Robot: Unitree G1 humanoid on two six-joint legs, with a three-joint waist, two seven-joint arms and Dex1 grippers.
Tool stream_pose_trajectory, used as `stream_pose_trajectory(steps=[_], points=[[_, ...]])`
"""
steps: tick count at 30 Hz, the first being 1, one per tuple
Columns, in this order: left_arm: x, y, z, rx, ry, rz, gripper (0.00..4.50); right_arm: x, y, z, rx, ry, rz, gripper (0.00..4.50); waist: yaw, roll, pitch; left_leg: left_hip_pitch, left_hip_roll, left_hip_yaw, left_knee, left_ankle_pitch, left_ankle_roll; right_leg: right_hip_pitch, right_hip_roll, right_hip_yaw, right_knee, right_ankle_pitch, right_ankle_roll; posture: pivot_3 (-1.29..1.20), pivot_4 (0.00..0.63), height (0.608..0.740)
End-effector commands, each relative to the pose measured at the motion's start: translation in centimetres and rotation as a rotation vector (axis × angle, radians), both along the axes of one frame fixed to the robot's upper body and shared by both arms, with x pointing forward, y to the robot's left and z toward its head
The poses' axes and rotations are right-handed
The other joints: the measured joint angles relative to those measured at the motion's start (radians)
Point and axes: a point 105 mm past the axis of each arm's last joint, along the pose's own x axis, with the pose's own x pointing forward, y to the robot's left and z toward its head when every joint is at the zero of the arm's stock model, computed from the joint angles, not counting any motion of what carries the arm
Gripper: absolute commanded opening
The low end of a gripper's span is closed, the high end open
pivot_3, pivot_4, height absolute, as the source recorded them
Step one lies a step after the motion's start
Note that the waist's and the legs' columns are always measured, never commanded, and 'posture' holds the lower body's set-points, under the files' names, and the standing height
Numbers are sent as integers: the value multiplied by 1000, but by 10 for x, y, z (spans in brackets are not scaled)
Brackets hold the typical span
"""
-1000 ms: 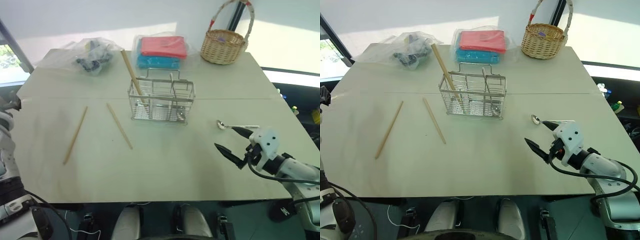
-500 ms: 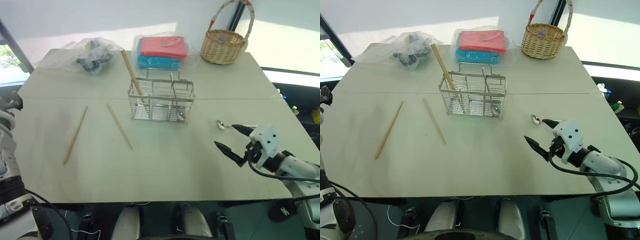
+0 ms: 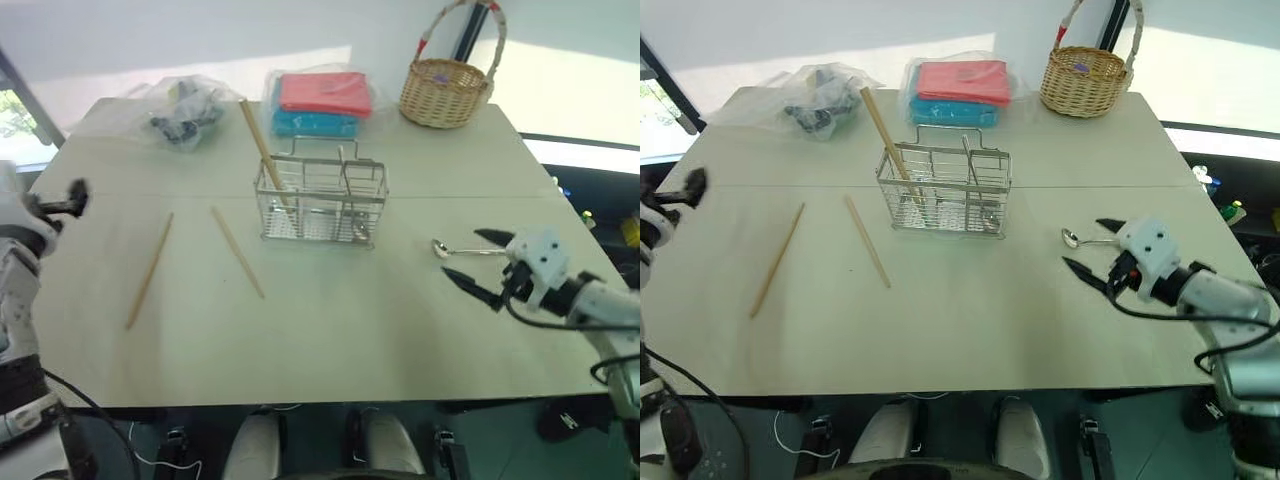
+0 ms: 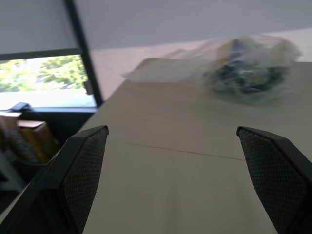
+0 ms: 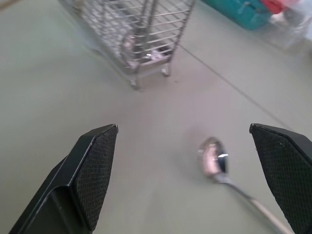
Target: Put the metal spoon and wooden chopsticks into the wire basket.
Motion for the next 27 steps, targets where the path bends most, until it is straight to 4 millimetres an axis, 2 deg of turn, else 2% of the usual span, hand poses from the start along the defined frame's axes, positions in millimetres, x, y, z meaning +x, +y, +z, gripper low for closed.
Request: stream_pose_trajectory(steps=[1, 4, 7, 9, 16, 23, 27], points=[[-19, -70, 4, 99, 58, -405, 4460, 12, -6, 4, -146, -25, 34, 4500, 0, 1, 0, 0, 0, 0, -1, 0, 0, 0, 0, 0, 0, 0, 0, 0, 150, 706], [-46, -119, -14, 206, 175, -711, 4460, 25, -9, 1, -228, -2, 57, 4500, -2, 3, 1, 1, 0, 0, -2, 0, 0, 0, 1, 0, 0, 0, 0, 0, 150, 706], [-65, -148, -21, 218, 233, -913, 4460, 31, -8, -6, -279, 31, 111, 4500, 0, 6, 3, 0, 0, 0, -1, 0, 0, -1, 1, 0, 0, 0, -1, 0, 150, 706], [-70, -162, -23, 216, 256, -1009, 4460, 36, -6, -12, -327, 47, 153, 4500, 1, 7, 4, 0, 0, 0, 0, 0, 0, 0, 1, 0, 0, -1, -1, 0, 150, 706], [-62, -177, -16, 240, 242, -1099, 4460, 62, -19, -18, -451, 110, 164, 4500, -2, 8, 4, 0, -1, 0, 0, 0, 1, 1, 1, 0, 0, 0, -1, 0, 150, 706], [-58, -180, -10, 242, 215, -1110, 4460, 71, -37, -20, -561, 274, 220, 4500, -8, 10, 6, 0, -1, 0, 0, 0, 0, 1, 1, 0, 0, 2, 3, 0, 150, 706], [-59, -182, -9, 242, 206, -1113, 4460, 79, -38, -18, -604, 293, 233, 4500, -10, 11, 7, 1, -1, 0, 0, 0, 0, 1, 1, 1, 0, 2, 3, 0, 150, 706]])
